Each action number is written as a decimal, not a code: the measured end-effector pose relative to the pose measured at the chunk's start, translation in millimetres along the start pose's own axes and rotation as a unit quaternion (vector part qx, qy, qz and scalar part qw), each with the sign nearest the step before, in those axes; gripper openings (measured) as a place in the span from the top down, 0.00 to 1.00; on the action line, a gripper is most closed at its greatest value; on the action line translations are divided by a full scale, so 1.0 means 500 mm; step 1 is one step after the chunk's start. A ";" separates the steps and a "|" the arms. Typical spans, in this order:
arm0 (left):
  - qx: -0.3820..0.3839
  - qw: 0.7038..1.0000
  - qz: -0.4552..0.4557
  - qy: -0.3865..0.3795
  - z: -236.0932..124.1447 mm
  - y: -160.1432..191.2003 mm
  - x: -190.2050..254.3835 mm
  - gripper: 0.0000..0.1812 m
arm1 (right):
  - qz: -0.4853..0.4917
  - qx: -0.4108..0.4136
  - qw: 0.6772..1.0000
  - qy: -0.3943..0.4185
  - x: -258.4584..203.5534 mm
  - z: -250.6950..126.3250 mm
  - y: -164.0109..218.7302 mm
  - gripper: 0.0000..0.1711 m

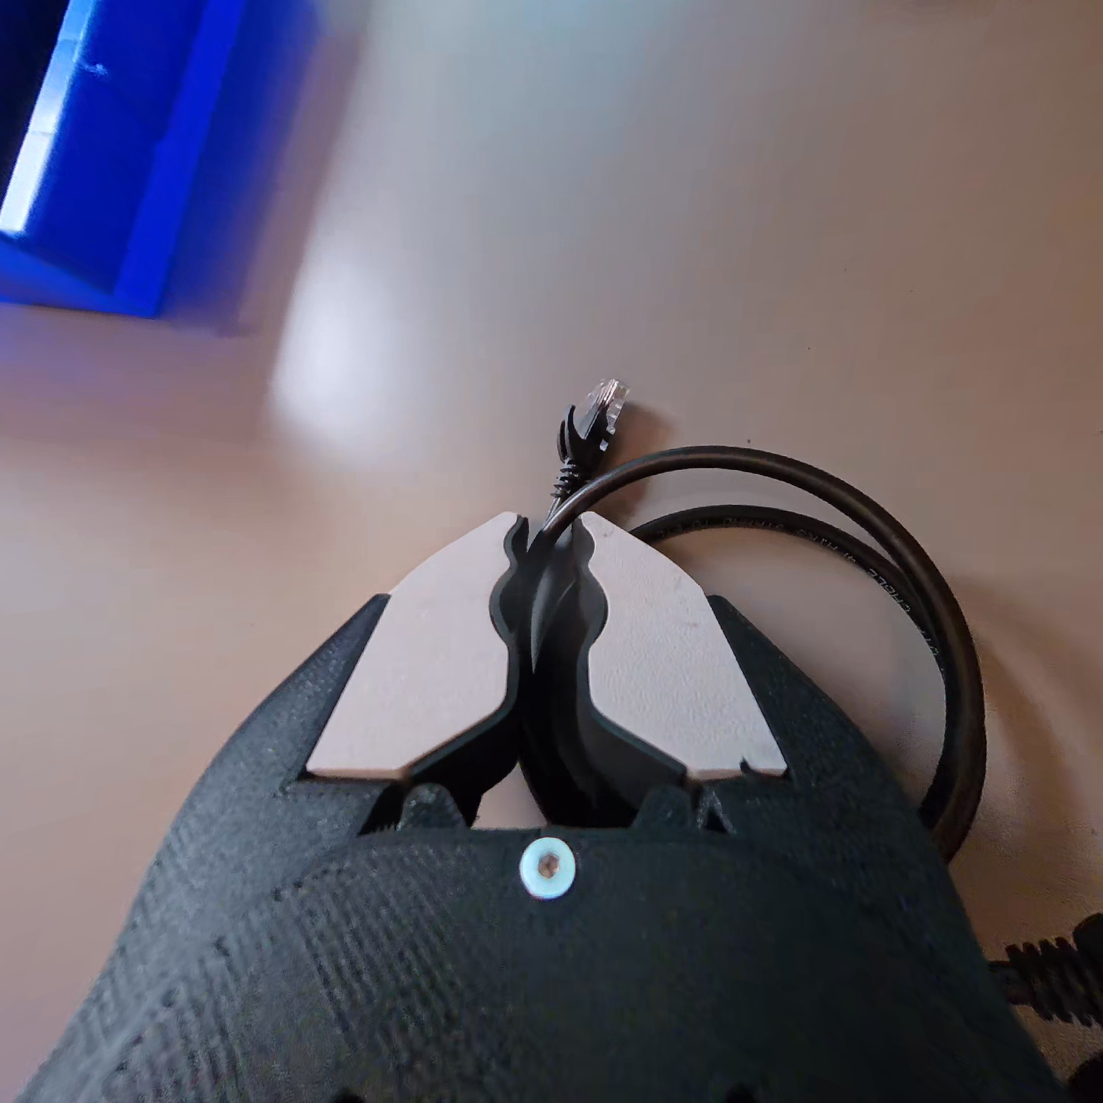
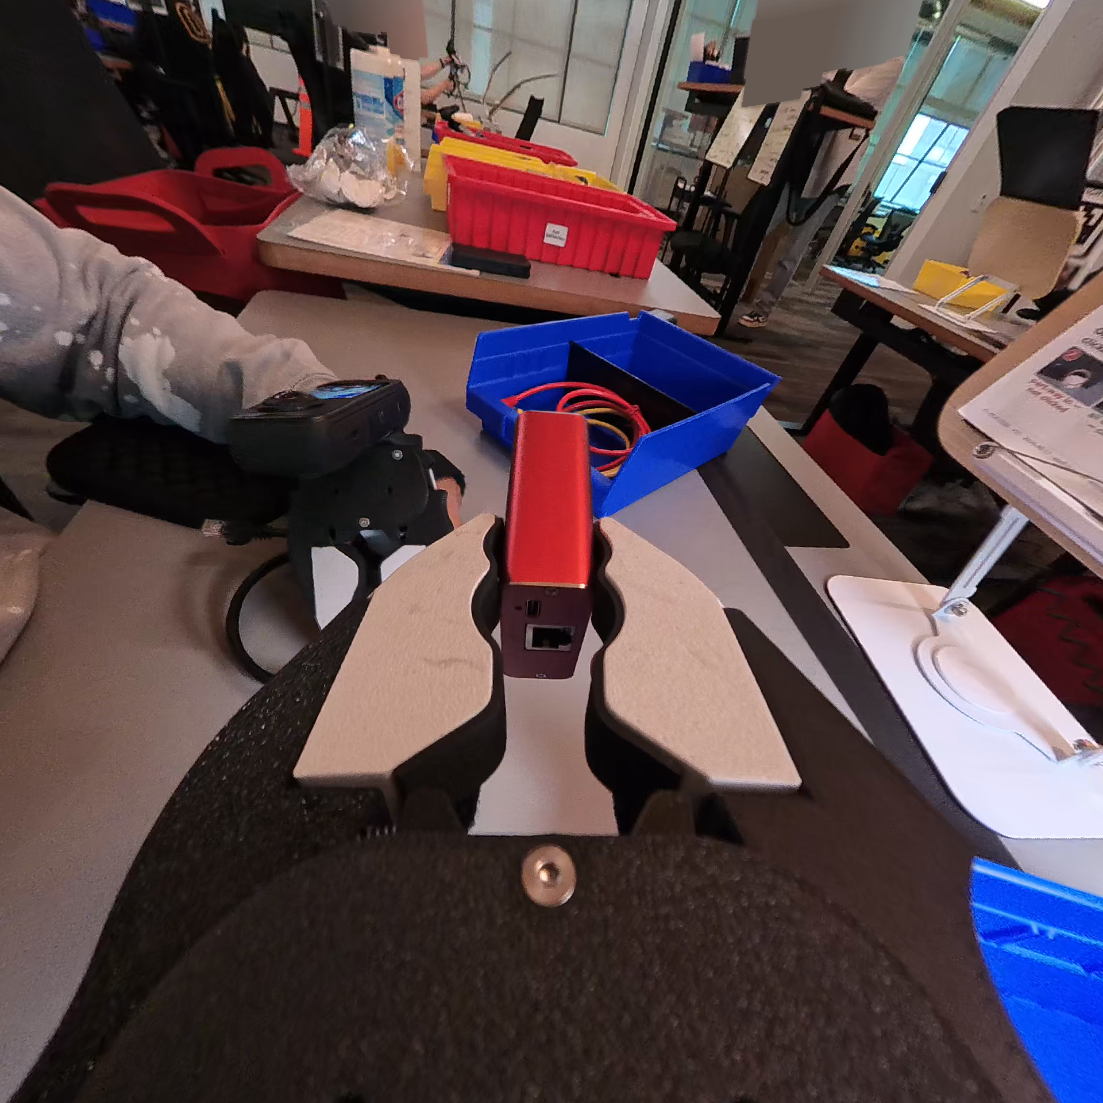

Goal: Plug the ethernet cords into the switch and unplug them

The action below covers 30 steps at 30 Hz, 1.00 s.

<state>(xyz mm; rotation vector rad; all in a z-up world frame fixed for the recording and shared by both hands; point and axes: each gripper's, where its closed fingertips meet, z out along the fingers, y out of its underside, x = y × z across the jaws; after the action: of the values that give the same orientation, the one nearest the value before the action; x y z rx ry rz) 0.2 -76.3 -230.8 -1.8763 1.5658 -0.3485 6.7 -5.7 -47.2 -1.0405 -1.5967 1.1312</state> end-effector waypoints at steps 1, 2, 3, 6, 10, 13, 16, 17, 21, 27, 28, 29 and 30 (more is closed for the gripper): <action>0.002 1.000 0.007 0.001 0.002 -0.002 0.000 0.92 | -0.001 -0.004 1.000 -0.002 -0.004 0.005 0.002 0.85; 0.000 1.000 0.013 0.000 0.002 -0.002 -0.001 0.92 | -0.002 -0.007 1.000 -0.004 -0.007 0.009 0.004 0.85; -0.004 1.000 0.020 -0.006 0.001 0.000 -0.004 0.93 | -0.003 -0.009 1.000 -0.005 -0.009 0.011 0.005 0.84; -0.010 0.998 0.029 -0.051 -0.009 0.006 -0.027 0.95 | -0.003 -0.013 1.000 -0.005 -0.010 0.011 0.008 0.85; 0.011 0.996 -0.031 -0.083 -0.064 0.009 -0.062 0.97 | -0.005 -0.018 1.000 0.001 -0.003 0.007 0.016 0.85; 0.035 0.992 -0.062 -0.107 -0.113 0.012 -0.085 0.97 | -0.014 -0.025 1.000 0.003 -0.002 0.008 0.023 0.85; 0.074 0.988 -0.081 -0.110 -0.152 0.007 -0.090 0.97 | -0.030 -0.034 0.999 0.000 -0.008 0.013 0.027 0.85; 0.087 0.987 -0.083 -0.107 -0.162 0.004 -0.088 0.97 | -0.034 -0.038 0.999 -0.001 -0.010 0.016 0.029 0.85; 0.086 0.990 -0.088 -0.068 -0.165 0.012 -0.062 0.97 | -0.037 -0.051 0.998 -0.014 -0.023 0.030 0.040 0.85; 0.122 0.983 -0.134 0.011 -0.166 -0.002 -0.031 0.89 | -0.029 -0.075 0.996 -0.028 -0.043 0.032 0.072 0.85; 0.145 0.976 -0.161 0.017 -0.176 -0.007 -0.041 0.89 | -0.026 -0.070 0.997 -0.027 -0.042 0.030 0.071 0.85; 0.152 0.970 -0.190 0.017 -0.179 -0.004 -0.053 0.88 | -0.023 -0.065 0.997 -0.026 -0.041 0.027 0.069 0.85; 0.141 0.966 -0.217 0.002 -0.173 0.010 -0.069 0.89 | -0.020 -0.062 0.998 -0.026 -0.039 0.026 0.068 0.85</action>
<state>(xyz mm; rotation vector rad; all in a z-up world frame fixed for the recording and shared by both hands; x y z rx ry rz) -63.0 -71.3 -162.4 -1.9732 1.0281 -0.7276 3.7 -19.0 -86.2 -1.0616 -1.7394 1.0504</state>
